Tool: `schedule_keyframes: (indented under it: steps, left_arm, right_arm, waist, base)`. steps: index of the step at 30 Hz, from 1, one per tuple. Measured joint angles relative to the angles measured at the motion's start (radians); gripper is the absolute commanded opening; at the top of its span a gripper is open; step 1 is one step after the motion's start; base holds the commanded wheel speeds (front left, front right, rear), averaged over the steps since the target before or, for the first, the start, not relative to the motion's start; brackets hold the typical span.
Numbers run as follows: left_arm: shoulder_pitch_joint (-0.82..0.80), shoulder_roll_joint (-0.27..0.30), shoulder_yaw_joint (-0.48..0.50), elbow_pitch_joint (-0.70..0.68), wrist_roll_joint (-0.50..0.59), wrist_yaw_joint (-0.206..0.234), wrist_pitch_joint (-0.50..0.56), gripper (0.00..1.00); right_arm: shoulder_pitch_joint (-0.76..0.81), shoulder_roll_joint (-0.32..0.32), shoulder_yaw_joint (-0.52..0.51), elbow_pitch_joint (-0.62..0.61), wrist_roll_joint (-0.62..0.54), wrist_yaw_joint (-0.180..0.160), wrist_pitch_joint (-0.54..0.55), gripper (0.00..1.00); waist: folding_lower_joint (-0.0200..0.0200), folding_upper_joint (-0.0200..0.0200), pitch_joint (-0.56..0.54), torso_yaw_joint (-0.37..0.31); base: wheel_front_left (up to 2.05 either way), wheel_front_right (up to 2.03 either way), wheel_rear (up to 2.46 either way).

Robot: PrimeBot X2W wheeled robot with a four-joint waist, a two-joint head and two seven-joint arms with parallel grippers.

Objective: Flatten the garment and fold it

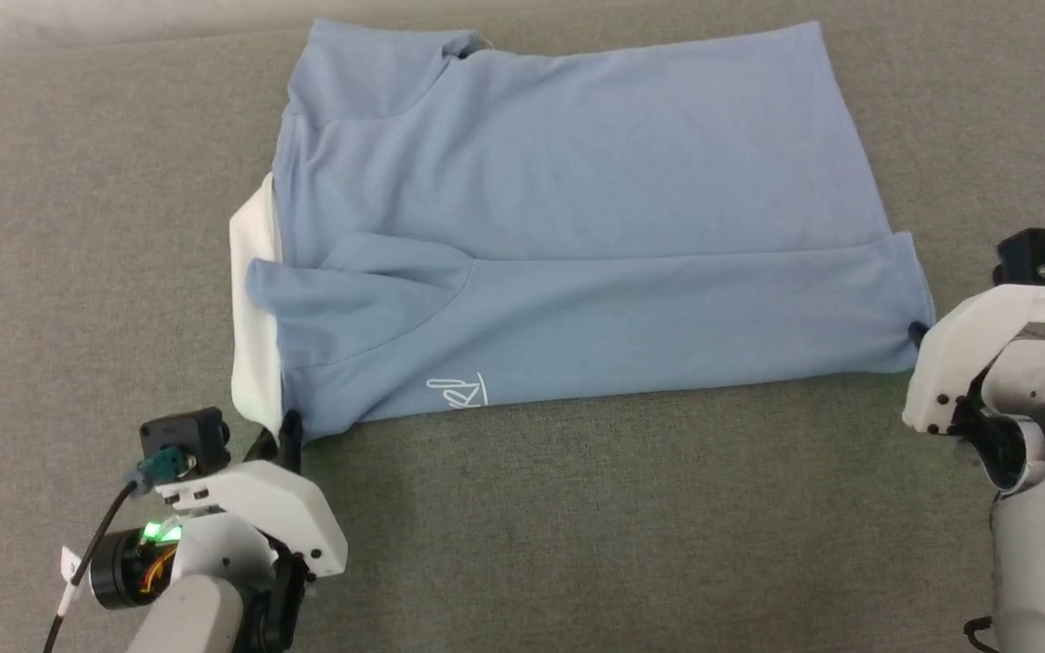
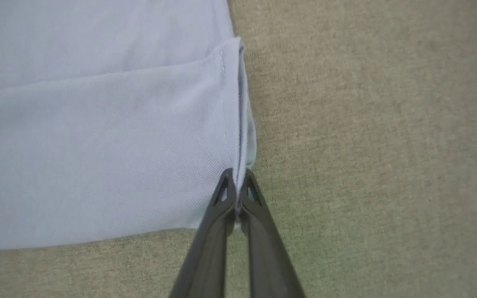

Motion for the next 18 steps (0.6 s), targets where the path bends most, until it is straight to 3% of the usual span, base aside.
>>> schedule_keyframes:
  steps: [5,10,18]
  left_arm:
    - [0.001,-0.001,0.007,0.014,0.039,-0.004,-0.13,0.0]
    - [0.052,0.002,0.008,-0.019,0.057,0.013,-0.173,0.0]
    - [0.208,0.029,-0.005,-0.112,0.057,0.056,-0.094,0.0]
  right_arm:
    - [0.045,0.004,-0.001,-0.06,0.029,0.0,-0.121,0.0]
    - [0.151,0.009,0.001,-0.151,0.066,0.0,-0.184,0.0]
    - [0.342,0.015,-0.017,-0.284,0.089,0.0,-0.091,0.0]
  waist:
    - [0.0,0.0,-0.033,0.004]
    - [-0.0002,0.0,-0.08,0.009]
    - [-0.0004,0.0,-0.131,0.019]
  base:
    - [0.0,0.0,0.0]
    - [0.0,0.0,0.0]
    - [0.0,0.0,0.0]
